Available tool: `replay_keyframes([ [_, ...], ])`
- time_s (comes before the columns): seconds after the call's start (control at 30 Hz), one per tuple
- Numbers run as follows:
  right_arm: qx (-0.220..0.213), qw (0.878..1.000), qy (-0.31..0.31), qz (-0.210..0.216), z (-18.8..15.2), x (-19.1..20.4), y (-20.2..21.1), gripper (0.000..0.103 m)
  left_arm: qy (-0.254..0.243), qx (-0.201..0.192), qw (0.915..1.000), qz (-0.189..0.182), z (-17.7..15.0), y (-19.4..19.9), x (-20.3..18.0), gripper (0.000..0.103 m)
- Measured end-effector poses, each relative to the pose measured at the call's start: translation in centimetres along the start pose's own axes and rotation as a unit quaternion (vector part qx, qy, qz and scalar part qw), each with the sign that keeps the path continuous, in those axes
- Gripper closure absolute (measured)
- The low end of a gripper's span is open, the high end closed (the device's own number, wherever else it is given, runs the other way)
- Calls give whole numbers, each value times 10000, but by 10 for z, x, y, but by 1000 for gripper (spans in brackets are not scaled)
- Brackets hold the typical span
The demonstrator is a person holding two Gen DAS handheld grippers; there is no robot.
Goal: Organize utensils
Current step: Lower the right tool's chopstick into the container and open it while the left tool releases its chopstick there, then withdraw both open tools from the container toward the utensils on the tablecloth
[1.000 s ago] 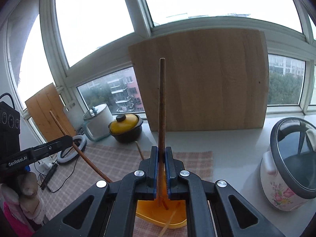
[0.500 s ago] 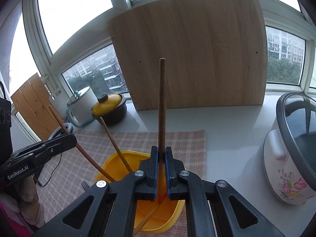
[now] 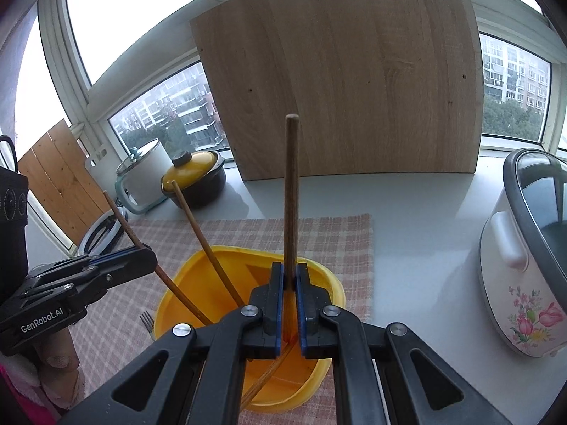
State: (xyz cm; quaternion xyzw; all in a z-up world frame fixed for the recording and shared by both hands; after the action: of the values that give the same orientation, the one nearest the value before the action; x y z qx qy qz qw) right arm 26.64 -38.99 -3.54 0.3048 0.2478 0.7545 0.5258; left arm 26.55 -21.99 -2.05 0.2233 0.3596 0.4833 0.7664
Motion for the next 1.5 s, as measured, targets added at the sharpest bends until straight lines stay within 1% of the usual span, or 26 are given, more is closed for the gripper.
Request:
replay_keyframes([
  [0.07, -39, 10000, -28, 18, 0, 0, 3, 93, -9, 13, 10000, 2, 0, 3, 1, 100],
  [0.1, -77, 10000, -48, 6, 0, 0, 5, 82, -4, 16, 10000, -9, -1, 5, 3, 96],
  [0.13, -128, 9999, -67, -11, 0, -1, 8, 72, 10, 15, 10000, -11, -1, 6, 4, 82],
  [0.17, -158, 9998, -80, -22, 0, -1, 10, 69, 30, 10, 10000, -22, -1, 8, 5, 75],
  [0.2, -174, 9998, -101, -30, -1, -1, 13, 68, 45, -28, 10000, -45, -1, 12, 6, 71],
  [0.27, -201, 9997, -136, -16, -2, -1, 19, 67, 64, -99, 9999, -42, -2, 20, 10, 71],
  [0.3, -215, 9997, -145, -21, -3, -1, 21, 65, 70, -120, 9999, -46, -2, 23, 11, 71],
  [0.33, -235, 9996, -155, -29, -4, -1, 23, 60, 84, -158, 9998, -33, -2, 27, 14, 71],
  [0.4, -296, 9994, -172, -41, -6, 1, 30, 55, 108, -224, 9997, -3, -3, 36, 19, 71],
  [0.5, -403, 9990, -180, -39, -8, 5, 43, 54, 162, -306, 9994, 19, -4, 50, 29, 71],
  [0.57, -496, 9986, -163, -28, -9, 9, 52, 50, 209, -369, 9991, 66, -7, 63, 39, 71],
  [0.63, -590, 9982, -118, -9, -10, 14, 62, 42, 243, -432, 9986, 184, -11, 74, 49, 71],
  [0.7, -683, 9977, -24, 37, -12, 22, 71, 39, 284, -513, 9979, 280, -16, 84, 61, 71],
  [0.8, -790, 9967, 140, 146, -15, 35, 83, 39, 376, -620, 9967, 366, -29, 102, 81, 71],
  [0.87, -867, 9956, 268, 251, -19, 45, 89, 39, 397, -602, 9962, 484, -38, 108, 91, 71],
  [0.9, -908, 9948, 347, 307, -21, 51, 92, 39, 394, -560, 9958, 600, -46, 112, 97, 71],
  [0.97, -963, 9931, 512, 439, -26, 62, 94, 38, 389, -443, 9955, 743, -59, 116, 107, 71],
  [1.03, -965, 9908, 715, 627, -33, 75, 94, 35, 431, -276, 9953, 822, -73, 115, 115, 71],
  [1.1, -872, 9888, 936, 764, -42, 90, 90, 31, 514, -111, 9948, 871, -89, 116, 124, 71],
  [1.23, -464, 9862, 1240, 995, -62, 113, 74, 31, 751, 182, 9931, 884, -123, 114, 137, 71],
  [1.27, -307, 9855, 1299, 1047, -69, 120, 67, 31, 786, 253, 9927, 882, -131, 113, 140, 71],
  [1.4, 213, 9844, 1283, 1188, -89, 132, 44, 31, 865, 543, 9903, 941, -160, 107, 146, 71],
  [1.5, 562, 9820, 1281, 1268, -105, 135, 27, 31, 990, 674, 9889, 881, -177, 105, 149, 71],
])
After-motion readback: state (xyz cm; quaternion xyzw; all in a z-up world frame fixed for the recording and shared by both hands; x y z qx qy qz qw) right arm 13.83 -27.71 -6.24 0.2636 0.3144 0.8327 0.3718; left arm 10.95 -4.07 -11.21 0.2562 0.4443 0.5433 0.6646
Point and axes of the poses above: each gripper's, at about its wrist camera, not at the fingertips, and y roughly against the way its jaws point, x to its left, z to its top, the point moved 4 cm from there along -y, roughly the way its jaws point, and after that the axes turned 3 degrees about y, right-handed, at the moved point
